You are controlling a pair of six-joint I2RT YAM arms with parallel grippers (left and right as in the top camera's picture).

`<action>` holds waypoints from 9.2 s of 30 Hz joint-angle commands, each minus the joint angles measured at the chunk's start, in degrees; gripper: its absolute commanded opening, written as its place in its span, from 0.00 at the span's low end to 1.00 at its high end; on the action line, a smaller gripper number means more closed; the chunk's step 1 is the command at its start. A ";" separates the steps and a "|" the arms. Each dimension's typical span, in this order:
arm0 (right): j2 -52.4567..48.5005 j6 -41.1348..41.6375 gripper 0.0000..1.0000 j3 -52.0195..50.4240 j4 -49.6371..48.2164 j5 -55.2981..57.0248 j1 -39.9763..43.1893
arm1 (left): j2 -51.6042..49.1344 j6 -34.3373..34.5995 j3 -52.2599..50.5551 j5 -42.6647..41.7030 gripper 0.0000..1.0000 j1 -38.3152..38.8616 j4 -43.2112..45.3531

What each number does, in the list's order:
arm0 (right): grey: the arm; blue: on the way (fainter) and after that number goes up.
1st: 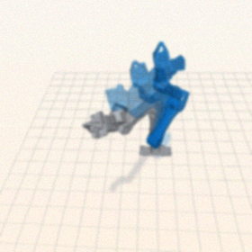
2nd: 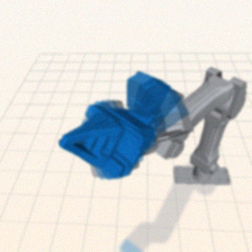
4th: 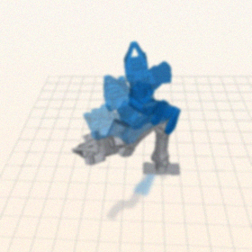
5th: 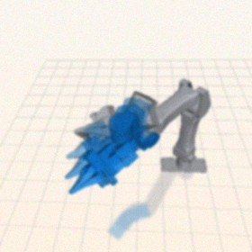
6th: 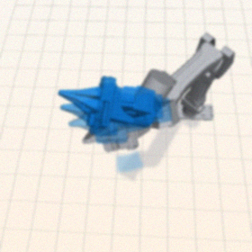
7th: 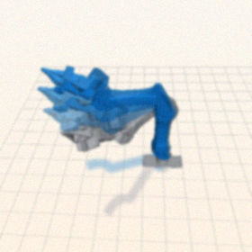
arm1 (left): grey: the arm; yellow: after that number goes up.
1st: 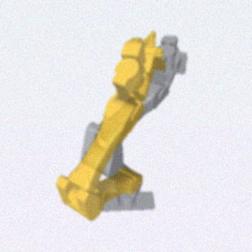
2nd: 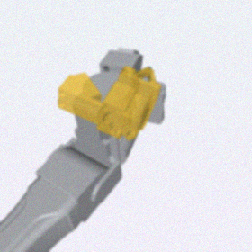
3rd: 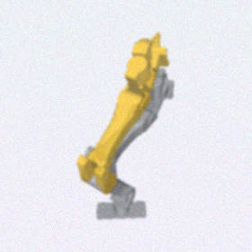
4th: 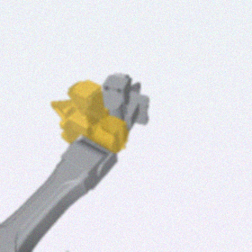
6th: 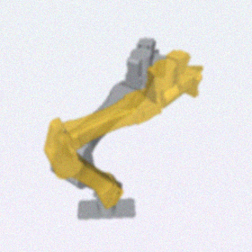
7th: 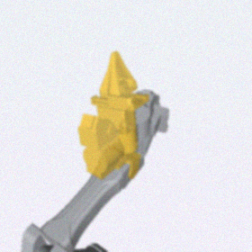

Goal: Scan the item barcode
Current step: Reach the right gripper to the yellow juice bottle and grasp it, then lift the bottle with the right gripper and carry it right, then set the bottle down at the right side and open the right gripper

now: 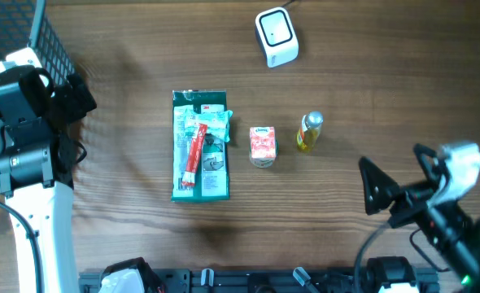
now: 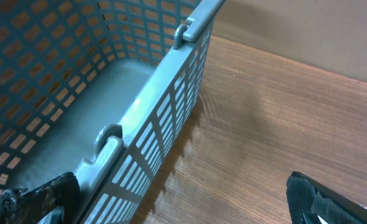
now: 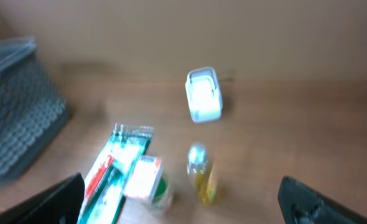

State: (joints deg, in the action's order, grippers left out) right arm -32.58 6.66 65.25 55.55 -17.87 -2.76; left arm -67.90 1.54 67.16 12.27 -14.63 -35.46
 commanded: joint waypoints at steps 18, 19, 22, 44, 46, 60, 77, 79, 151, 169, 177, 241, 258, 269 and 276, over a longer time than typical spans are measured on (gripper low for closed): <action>-29.00 -3.61 1.00 6.99 16.13 -6.62 0.44 | -2.27 2.29 -2.97 -2.78 1.00 -0.28 -3.41; -29.70 -3.63 1.00 6.73 16.11 -6.62 0.44 | -2.27 2.29 -2.97 -2.75 1.00 -0.28 -3.41; -32.11 -3.65 1.00 6.51 15.87 -6.60 0.44 | -2.27 2.29 -2.97 -2.78 1.00 -0.28 -3.41; -43.08 1.81 0.76 6.51 7.67 6.45 -4.17 | -2.27 2.29 -2.97 -2.75 1.00 -0.28 -3.41; -43.08 4.22 0.77 6.49 5.92 10.56 -8.02 | -2.27 2.29 -2.97 -2.75 1.00 -0.28 -3.41; -58.21 11.50 0.85 6.49 -3.69 20.74 -17.86 | -2.27 2.29 -2.97 -2.78 1.00 -0.28 -3.41; -59.91 11.47 0.78 6.36 -6.05 21.31 -17.86 | -2.27 2.29 -2.97 -2.78 1.00 -0.28 -3.41; -59.91 11.39 0.78 6.36 -6.21 21.33 -17.86 | -2.27 2.29 -2.97 -2.75 1.00 -0.28 -3.41; -35.19 -6.47 0.04 4.79 5.22 -64.67 10.78 | -2.27 2.29 -2.97 -2.78 1.00 -0.28 -3.41; -35.19 -6.45 0.04 4.76 5.27 -59.71 10.78 | -2.27 2.29 -2.97 -2.78 1.00 -0.28 -3.41; -35.28 -2.51 0.04 4.20 8.00 -19.80 10.67 | -2.27 2.29 -2.97 -2.75 1.00 -0.28 -3.41; -104.85 -21.59 0.04 61.81 -25.88 65.90 -28.76 | -2.27 2.29 -2.97 -2.75 1.00 -0.28 -3.41; -76.17 8.63 0.04 61.81 28.74 41.00 -14.60 | -2.27 2.29 -2.97 -2.75 1.00 -0.28 -3.41; -76.26 1.79 0.06 53.35 36.59 17.49 11.61 | -2.29 2.29 -2.97 -2.78 1.00 -0.28 -3.41; -67.93 -1.92 0.05 39.19 28.57 10.58 18.45 | -2.29 2.29 -2.97 -2.75 1.00 -0.28 -3.41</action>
State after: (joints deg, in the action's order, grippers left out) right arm -107.66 6.15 109.38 87.79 -4.93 14.28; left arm -67.92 1.54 67.35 12.62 -14.63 -35.86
